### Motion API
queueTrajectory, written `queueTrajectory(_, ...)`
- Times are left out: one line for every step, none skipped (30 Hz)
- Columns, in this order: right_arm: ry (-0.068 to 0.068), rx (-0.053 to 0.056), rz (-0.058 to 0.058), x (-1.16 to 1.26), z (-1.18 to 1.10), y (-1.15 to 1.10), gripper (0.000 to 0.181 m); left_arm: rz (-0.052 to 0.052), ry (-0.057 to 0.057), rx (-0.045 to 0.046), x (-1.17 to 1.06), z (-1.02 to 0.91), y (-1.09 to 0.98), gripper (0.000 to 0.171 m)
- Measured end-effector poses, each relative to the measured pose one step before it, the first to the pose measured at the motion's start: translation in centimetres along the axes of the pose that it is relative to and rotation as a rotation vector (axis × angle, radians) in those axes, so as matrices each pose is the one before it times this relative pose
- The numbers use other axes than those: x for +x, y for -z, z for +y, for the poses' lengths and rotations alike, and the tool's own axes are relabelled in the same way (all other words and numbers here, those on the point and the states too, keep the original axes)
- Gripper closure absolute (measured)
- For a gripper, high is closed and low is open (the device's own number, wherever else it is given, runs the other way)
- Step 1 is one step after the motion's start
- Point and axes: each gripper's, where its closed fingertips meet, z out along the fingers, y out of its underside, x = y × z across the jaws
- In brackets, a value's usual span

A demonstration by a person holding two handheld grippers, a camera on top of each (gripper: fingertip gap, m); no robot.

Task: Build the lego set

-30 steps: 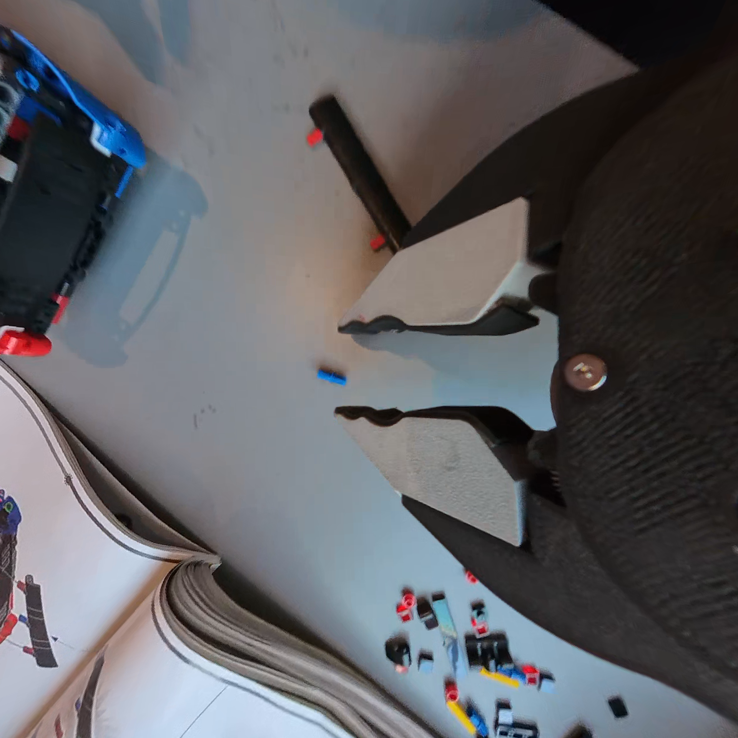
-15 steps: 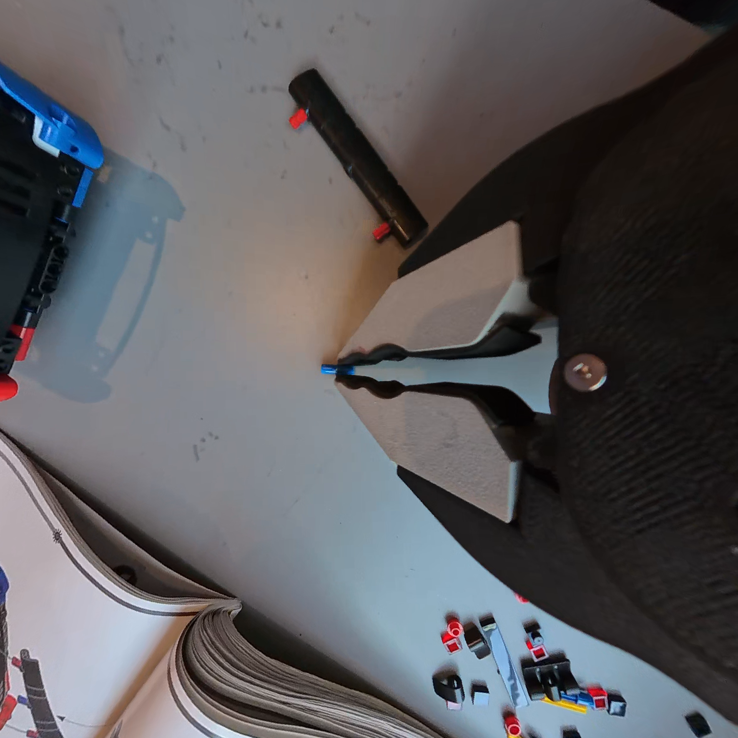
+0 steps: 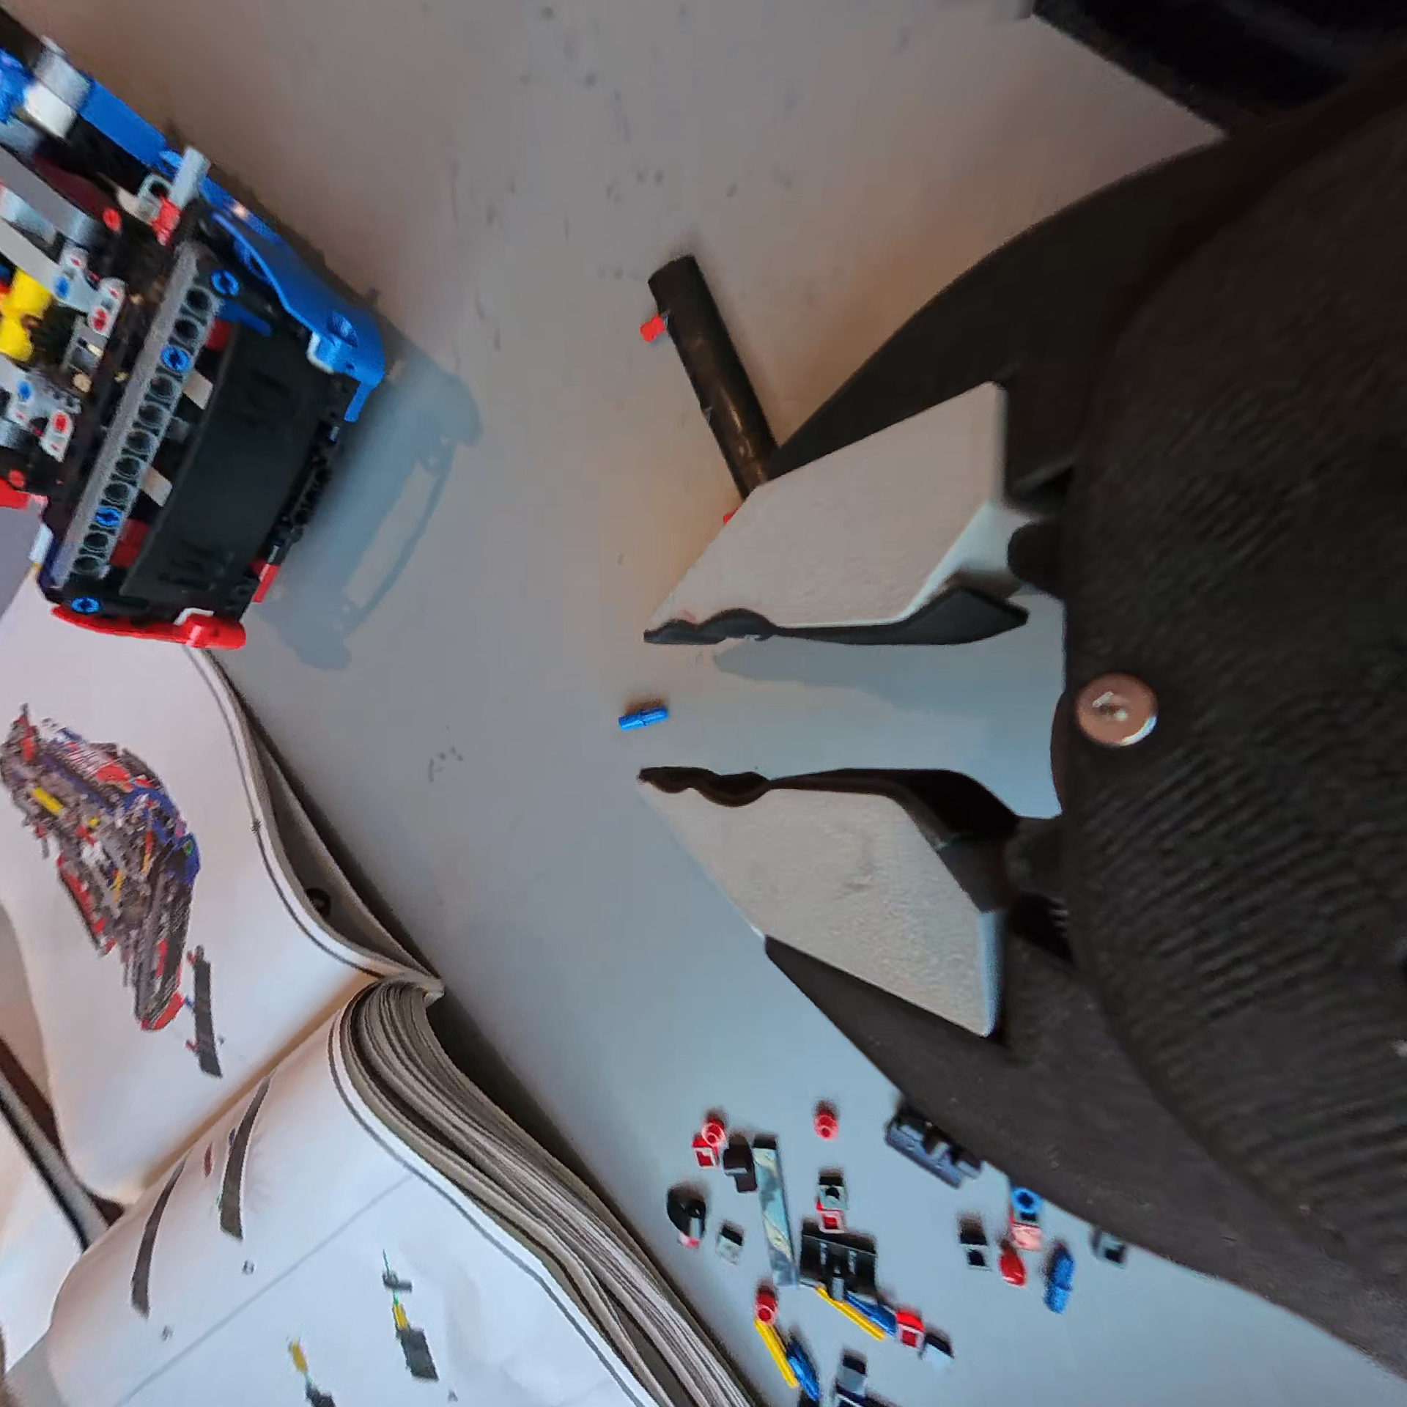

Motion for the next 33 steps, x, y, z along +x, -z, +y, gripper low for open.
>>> queueTrajectory(0.0158,-0.0093,-0.0070,-0.326,0.199,-0.183,0.166,-0.0226,0.0108,0.02285,0.078,-0.040,0.576,0.140)
queueTrajectory(0.0172,-0.0109,-0.0060,-0.298,0.223,-0.184,0.166,-0.0254,0.0185,0.02790,0.002,-0.072,0.610,0.139)
queueTrajectory(0.0146,-0.0095,-0.0086,-0.351,0.163,-0.195,0.166,-0.0186,0.0207,0.03674,0.069,-0.172,0.635,0.137)
queueTrajectory(0.0154,-0.0040,-0.0112,-0.417,-0.009,-0.173,0.166,-0.0137,0.0186,0.04351,0.117,-0.236,0.610,0.136)
queueTrajectory(0.0191,-0.0007,-0.0129,-0.492,-0.137,-0.183,0.166,-0.0150,0.0142,0.04425,0.103,-0.252,0.513,0.136)
queueTrajectory(0.0236,0.0004,-0.0122,-0.525,-0.213,-0.197,0.166,-0.0153,0.0043,0.04244,0.101,-0.261,0.356,0.134)
queueTrajectory(0.0263,0.0025,-0.0127,-0.575,-0.292,-0.192,0.166,-0.0191,-0.0075,0.03382,0.044,-0.203,0.203,0.133)
queueTrajectory(0.0251,0.0024,-0.0140,-0.617,-0.303,-0.167,0.166,-0.0278,-0.0121,0.02242,-0.082,-0.128,0.121,0.131)
queueTrajectory(0.0240,0.0019,-0.0167,-0.702,-0.233,-0.159,0.166,-0.0187,-0.0160,0.02294,0.089,-0.208,0.111,0.130)
queueTrajectory(0.0242,-0.0030,-0.0199,-0.765,-0.060,-0.184,0.166,-0.0169,-0.0177,0.02752,0.161,-0.290,0.106,0.130)
queueTrajectory(0.0213,-0.0096,-0.0208,-0.750,0.053,-0.190,0.166,-0.0254,-0.0175,0.03181,0.079,-0.330,0.153,0.130)
queueTrajectory(0.0160,-0.0043,-0.0170,-0.635,-0.062,-0.154,0.166,-0.0176,-0.0171,0.03596,0.201,-0.344,0.184,0.131)
queueTrajectory(0.0085,0.0097,-0.0155,-0.570,-0.312,-0.089,0.166,-0.0155,-0.0132,0.03201,0.231,-0.258,0.212,0.133)
queueTrajectory(0.0001,0.0172,-0.0208,-0.589,-0.446,-0.082,0.166,-0.0134,-0.0121,0.02760,0.249,-0.106,0.177,0.133)
queueTrajectory(-0.0047,0.0159,-0.0301,-0.721,-0.414,-0.135,0.166,-0.0069,-0.0117,0.01979,0.318,0.138,0.134,0.133)
queueTrajectory(-0.0063,0.0116,-0.0337,-0.746,-0.312,-0.197,0.166,-0.0014,-0.0245,0.00877,0.338,0.161,0.144,0.135)
queueTrajectory(-0.0058,0.0043,-0.0313,-0.685,-0.174,-0.237,0.166,-0.0086,-0.0292,0.02007,0.169,-0.263,0.198,0.136)
queueTrajectory(-0.0051,-0.0018,-0.0277,-0.599,-0.096,-0.246,0.165,-0.0130,-0.0288,0.02544,0.071,-0.356,0.183,0.142)
queueTrajectory(-0.0024,-0.0004,-0.0203,-0.447,-0.094,-0.186,0.165,-0.0227,-0.0232,0.01734,-0.093,-0.227,0.141,0.145)
queueTrajectory(0.0004,0.0039,-0.0164,-0.343,-0.154,-0.094,0.166,-0.0061,-0.0181,0.00862,0.102,-0.115,0.091,0.145)
queueTrajectory(-0.0045,0.0058,-0.0151,-0.213,-0.186,0.013,0.166,0.0037,-0.0161,0.00445,0.214,-0.069,0.028,0.145)
queueTrajectory(-0.0149,0.0099,-0.0136,-0.081,-0.250,0.131,0.166,-0.0006,-0.0161,-0.00408,0.139,0.043,-0.068,0.145)
queueTrajectory(-0.0217,0.0170,-0.0129,0.030,-0.320,0.229,0.166,-0.0014,-0.0163,-0.01564,0.118,0.199,-0.185,0.145)
queueTrajectory(-0.0238,0.0191,-0.0070,0.202,-0.281,0.303,0.166,0.0024,-0.0134,-0.02155,0.144,0.270,-0.231,0.145)
queueTrajectory(-0.0161,0.0152,-0.0045,0.267,-0.082,0.303,0.166,0.0041,-0.0095,-0.01885,0.142,0.231,-0.210,0.143)
queueTrajectory(-0.0140,0.0056,0.0001,0.411,0.097,0.278,0.166,-0.0025,-0.0066,-0.01569,0.017,0.195,-0.171,0.143)
queueTrajectory(-0.0161,0.0111,0.0053,0.529,0.068,0.266,0.166,-0.0118,-0.0036,-0.01470,-0.138,0.196,-0.138,0.143)
queueTrajectory(-0.0187,0.0192,0.0009,0.458,-0.059,0.301,0.165,-0.0092,-0.0019,-0.00895,-0.117,0.127,-0.083,0.143)
queueTrajectory(-0.0165,0.0214,0.0023,0.423,-0.137,0.315,0.165,-0.0110,0.0021,-0.00443,-0.174,0.078,-0.031,0.143)
queueTrajectory(-0.0123,0.0170,0.0096,0.457,-0.137,0.298,0.165,-0.0092,0.0024,-0.00522,-0.168,0.083,-0.050,0.145)
queueTrajectory(-0.0058,0.0168,0.0084,0.341,-0.156,0.244,0.165,-0.0004,0.0057,-0.00734,-0.072,0.115,-0.093,0.145)
queueTrajectory(-0.0021,0.0165,0.0027,0.168,-0.142,0.159,0.165,0.0022,0.0086,-0.01234,-0.069,0.169,-0.134,0.145)
queueTrajectory(-0.0073,0.0097,-0.0015,0.043,-0.026,0.078,0.165,-0.0019,0.0103,-0.01467,-0.135,0.200,-0.152,0.145)
